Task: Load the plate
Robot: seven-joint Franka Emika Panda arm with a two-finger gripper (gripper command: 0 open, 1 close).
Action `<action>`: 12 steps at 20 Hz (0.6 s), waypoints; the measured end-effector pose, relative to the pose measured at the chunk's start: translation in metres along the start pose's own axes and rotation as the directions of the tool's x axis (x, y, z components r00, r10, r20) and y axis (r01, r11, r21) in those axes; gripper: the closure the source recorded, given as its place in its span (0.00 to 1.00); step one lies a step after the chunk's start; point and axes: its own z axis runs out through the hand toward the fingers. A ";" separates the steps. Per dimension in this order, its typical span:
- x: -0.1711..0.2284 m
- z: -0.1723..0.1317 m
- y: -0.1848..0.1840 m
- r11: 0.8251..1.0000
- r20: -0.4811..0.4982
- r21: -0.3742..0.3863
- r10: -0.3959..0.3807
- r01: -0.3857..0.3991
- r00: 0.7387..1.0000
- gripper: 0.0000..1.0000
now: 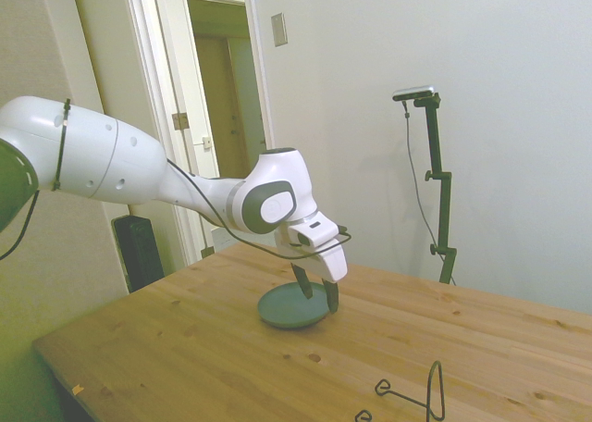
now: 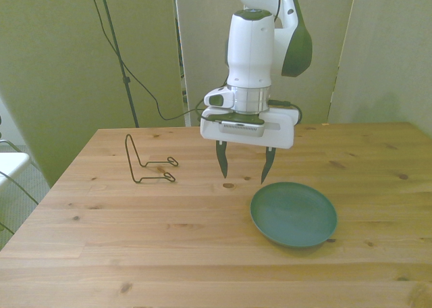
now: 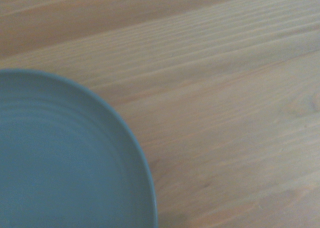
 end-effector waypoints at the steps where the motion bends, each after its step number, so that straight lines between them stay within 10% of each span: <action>1: 0.002 0.001 -0.002 1.000 0.004 -0.001 0.000 0.000 1.000 0.00; 12: 0.002 -0.002 -0.003 1.000 0.164 -0.007 0.023 -0.022 0.986 0.00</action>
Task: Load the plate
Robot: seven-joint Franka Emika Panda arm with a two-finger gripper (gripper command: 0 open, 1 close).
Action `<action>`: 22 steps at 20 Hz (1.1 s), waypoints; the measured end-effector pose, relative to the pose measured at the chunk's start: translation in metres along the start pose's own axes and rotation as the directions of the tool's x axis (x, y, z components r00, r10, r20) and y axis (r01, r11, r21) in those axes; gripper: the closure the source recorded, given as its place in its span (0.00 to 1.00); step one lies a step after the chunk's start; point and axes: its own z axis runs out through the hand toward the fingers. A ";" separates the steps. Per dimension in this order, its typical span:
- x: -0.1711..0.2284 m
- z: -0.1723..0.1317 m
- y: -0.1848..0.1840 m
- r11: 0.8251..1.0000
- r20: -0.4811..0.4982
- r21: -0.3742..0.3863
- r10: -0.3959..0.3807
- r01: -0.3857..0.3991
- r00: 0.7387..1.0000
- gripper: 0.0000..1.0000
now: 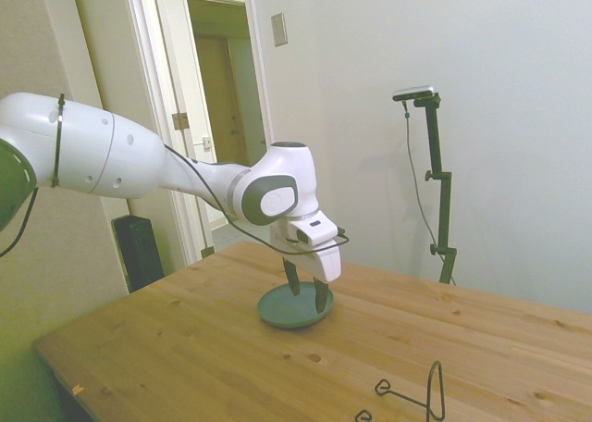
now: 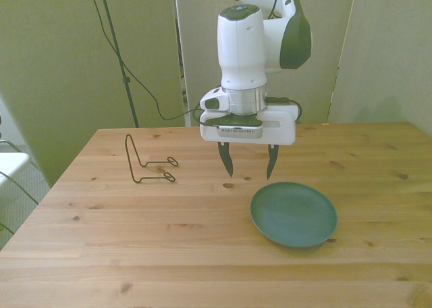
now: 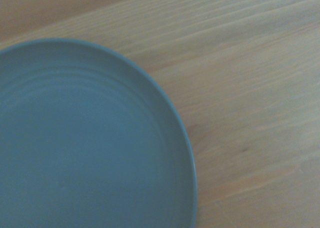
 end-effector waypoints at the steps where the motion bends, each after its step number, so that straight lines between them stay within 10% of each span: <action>1: 0.006 0.001 -0.004 1.000 0.002 0.006 0.009 -0.009 1.000 0.00; 22: 0.056 0.053 0.010 0.980 0.206 0.200 -0.039 -0.003 0.978 0.00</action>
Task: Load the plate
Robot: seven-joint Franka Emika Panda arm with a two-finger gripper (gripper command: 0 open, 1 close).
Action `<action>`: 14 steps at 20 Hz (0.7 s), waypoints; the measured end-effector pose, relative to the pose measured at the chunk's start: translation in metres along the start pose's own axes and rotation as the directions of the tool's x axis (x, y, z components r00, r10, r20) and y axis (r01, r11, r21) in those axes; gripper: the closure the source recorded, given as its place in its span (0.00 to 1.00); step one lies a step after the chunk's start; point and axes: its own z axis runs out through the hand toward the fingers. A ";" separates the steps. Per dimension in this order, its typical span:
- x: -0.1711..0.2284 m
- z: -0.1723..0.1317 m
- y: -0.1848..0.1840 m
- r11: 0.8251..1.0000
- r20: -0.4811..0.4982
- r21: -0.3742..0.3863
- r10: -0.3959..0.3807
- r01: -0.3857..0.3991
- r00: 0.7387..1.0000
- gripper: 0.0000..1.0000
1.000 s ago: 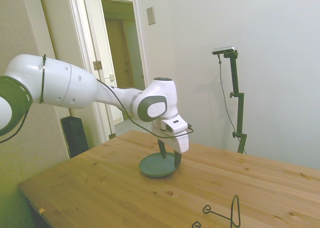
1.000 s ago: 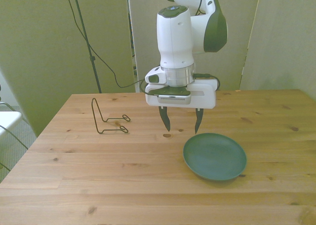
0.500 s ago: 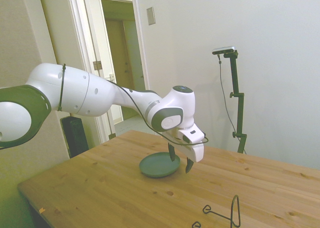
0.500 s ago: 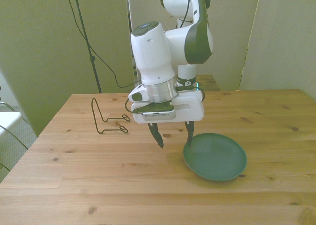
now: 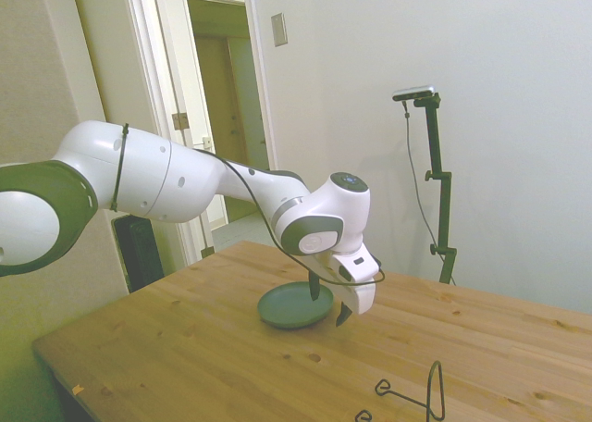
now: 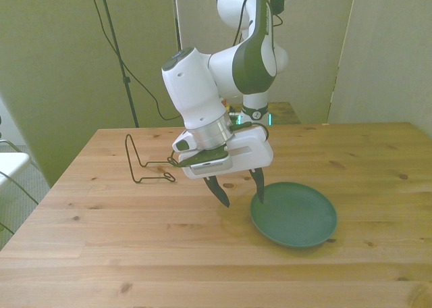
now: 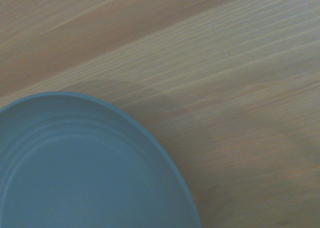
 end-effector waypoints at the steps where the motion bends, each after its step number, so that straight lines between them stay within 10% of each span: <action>1: -0.002 0.005 -0.003 1.000 0.007 0.003 -0.003 0.003 1.000 0.00; 12: -0.011 0.027 -0.018 1.000 0.038 0.025 -0.019 0.018 0.999 0.00; 13: -0.011 0.027 -0.018 0.999 0.039 0.025 -0.020 0.019 0.999 1.00; 14: -0.011 0.027 -0.017 0.999 0.039 0.026 -0.021 0.020 0.999 1.00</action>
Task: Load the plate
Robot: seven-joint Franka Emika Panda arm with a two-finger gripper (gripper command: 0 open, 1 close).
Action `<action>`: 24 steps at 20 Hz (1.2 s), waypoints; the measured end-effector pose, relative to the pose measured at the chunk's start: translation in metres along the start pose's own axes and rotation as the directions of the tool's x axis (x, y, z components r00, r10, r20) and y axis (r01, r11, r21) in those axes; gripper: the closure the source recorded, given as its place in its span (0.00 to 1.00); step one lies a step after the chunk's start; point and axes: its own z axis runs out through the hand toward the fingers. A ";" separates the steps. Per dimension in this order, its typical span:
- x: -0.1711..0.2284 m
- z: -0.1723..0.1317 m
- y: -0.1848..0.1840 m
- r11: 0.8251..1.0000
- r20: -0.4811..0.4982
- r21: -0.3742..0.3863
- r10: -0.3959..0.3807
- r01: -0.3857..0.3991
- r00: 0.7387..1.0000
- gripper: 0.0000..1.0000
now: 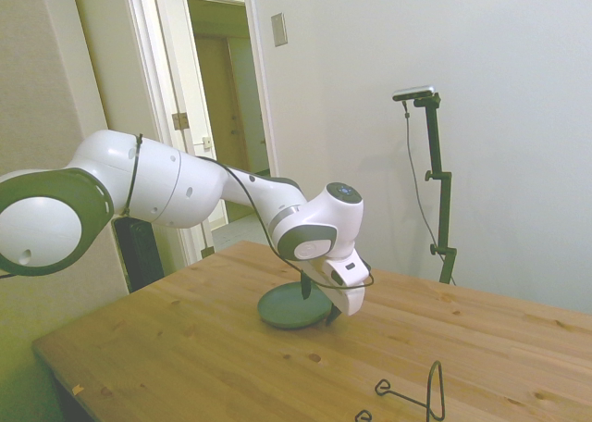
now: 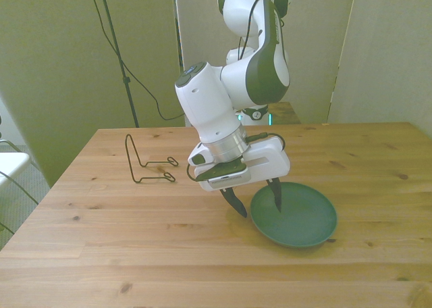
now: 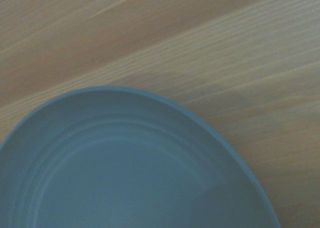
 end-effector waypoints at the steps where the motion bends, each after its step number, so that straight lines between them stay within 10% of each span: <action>1: 0.000 0.000 0.000 1.000 0.001 0.002 -0.001 0.001 1.000 1.00; 24: 0.008 0.008 0.013 0.999 0.023 -0.022 -0.028 0.029 0.999 1.00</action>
